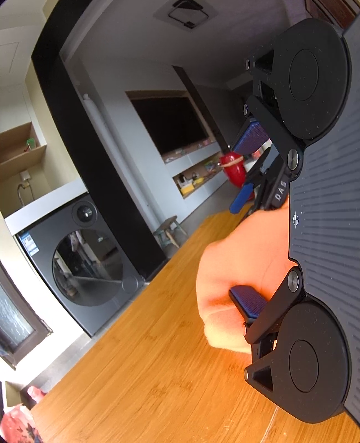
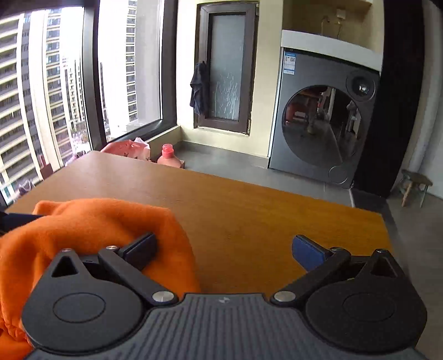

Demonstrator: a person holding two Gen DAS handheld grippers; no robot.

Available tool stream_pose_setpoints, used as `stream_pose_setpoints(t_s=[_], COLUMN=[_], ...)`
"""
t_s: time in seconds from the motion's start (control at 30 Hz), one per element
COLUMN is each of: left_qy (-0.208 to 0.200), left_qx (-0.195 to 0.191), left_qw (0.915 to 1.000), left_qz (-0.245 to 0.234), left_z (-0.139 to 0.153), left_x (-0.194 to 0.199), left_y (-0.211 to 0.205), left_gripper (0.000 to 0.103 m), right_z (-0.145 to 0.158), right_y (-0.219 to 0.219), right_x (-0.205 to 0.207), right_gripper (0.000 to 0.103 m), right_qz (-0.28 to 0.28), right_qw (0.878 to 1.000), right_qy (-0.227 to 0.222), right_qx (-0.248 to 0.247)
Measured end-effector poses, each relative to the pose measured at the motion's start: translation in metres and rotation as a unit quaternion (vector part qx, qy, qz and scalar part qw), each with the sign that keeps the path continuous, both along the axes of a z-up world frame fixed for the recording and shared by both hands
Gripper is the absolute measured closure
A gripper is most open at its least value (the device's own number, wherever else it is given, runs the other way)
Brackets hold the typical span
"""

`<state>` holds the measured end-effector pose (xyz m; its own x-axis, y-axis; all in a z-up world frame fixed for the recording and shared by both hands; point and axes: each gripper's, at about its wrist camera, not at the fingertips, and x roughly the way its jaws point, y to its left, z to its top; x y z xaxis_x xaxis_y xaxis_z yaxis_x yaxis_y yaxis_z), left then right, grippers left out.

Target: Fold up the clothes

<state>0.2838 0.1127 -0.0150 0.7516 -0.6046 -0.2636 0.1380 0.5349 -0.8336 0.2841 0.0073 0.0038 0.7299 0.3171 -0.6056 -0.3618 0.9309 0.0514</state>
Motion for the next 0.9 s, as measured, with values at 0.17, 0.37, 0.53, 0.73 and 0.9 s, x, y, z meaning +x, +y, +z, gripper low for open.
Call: stream_pose_setpoints(t_s=[0.17, 0.37, 0.53, 0.73, 0.9], left_qy=[-0.021, -0.005, 0.048, 0.065, 0.063], left_qx=[0.036, 0.073, 0.153, 0.169, 0.203], left_qw=[0.9990, 0.9970, 0.9870, 0.9825, 0.9707], left_qz=[0.013, 0.023, 0.007, 0.042, 0.112], left_z=[0.019, 0.029, 0.005, -0.002, 0.007], left_x=[-0.017, -0.056, -0.047, -0.046, -0.050], left_y=[0.002, -0.003, -0.034, -0.015, 0.030], left_gripper=[0.000, 0.000, 0.001, 0.002, 0.002], right_z=[0.006, 0.017, 0.004, -0.011, -0.021], right_y=[-0.022, -0.068, -0.060, -0.026, 0.027], right_x=[-0.012, -0.065, -0.086, -0.070, -0.041], right_gripper=[0.000, 0.000, 0.001, 0.013, 0.012], right_qz=[0.000, 0.071, 0.098, 0.128, 0.146], right_qw=[0.999, 0.984, 0.984, 0.977, 0.970], right_qy=[-0.002, 0.015, 0.019, 0.045, 0.048], right_qx=[0.047, 0.163, 0.146, 0.162, 0.190])
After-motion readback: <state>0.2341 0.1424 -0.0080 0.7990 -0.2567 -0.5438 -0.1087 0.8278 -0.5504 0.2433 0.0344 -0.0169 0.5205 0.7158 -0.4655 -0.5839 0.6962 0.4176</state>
